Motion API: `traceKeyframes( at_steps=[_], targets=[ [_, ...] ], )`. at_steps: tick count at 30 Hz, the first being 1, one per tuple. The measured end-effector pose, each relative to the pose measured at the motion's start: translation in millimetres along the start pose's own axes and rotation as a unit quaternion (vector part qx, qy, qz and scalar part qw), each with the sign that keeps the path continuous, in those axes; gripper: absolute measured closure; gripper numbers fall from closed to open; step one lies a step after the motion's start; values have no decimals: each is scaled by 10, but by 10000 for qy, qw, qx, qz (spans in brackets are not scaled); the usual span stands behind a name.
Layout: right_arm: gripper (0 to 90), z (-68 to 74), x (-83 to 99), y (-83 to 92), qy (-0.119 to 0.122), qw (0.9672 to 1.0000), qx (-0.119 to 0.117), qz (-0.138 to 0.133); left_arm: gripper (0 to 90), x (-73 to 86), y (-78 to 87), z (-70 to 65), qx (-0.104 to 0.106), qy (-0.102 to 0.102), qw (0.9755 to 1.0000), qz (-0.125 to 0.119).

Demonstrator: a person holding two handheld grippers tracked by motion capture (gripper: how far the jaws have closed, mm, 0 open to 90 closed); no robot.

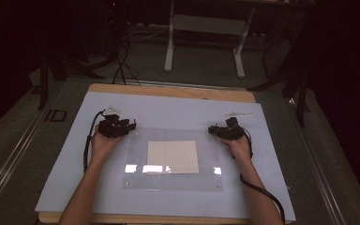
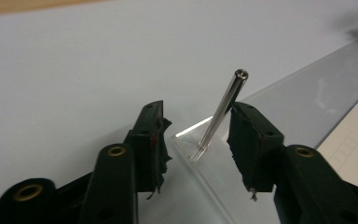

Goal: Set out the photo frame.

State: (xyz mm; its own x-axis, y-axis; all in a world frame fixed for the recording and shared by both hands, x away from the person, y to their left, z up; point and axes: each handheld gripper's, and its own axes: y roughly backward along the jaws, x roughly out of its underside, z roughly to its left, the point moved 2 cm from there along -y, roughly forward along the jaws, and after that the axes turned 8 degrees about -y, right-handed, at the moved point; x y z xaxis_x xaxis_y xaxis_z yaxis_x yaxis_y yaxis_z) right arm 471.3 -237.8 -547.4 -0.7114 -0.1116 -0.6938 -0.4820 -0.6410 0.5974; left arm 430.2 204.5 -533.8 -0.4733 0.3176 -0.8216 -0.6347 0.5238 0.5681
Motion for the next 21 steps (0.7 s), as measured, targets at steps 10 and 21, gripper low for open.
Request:
traceKeyframes(
  at_steps=[10,21],
  targets=[
    [775,-2,13,-3,-49,10000,0,-46,624,-69,48,-87,-224,3,9983,-542],
    [772,-13,31,-1,-110,9999,-37,-120,792,-55,-112,-175,-289,-86,9978,-598]
  ],
)
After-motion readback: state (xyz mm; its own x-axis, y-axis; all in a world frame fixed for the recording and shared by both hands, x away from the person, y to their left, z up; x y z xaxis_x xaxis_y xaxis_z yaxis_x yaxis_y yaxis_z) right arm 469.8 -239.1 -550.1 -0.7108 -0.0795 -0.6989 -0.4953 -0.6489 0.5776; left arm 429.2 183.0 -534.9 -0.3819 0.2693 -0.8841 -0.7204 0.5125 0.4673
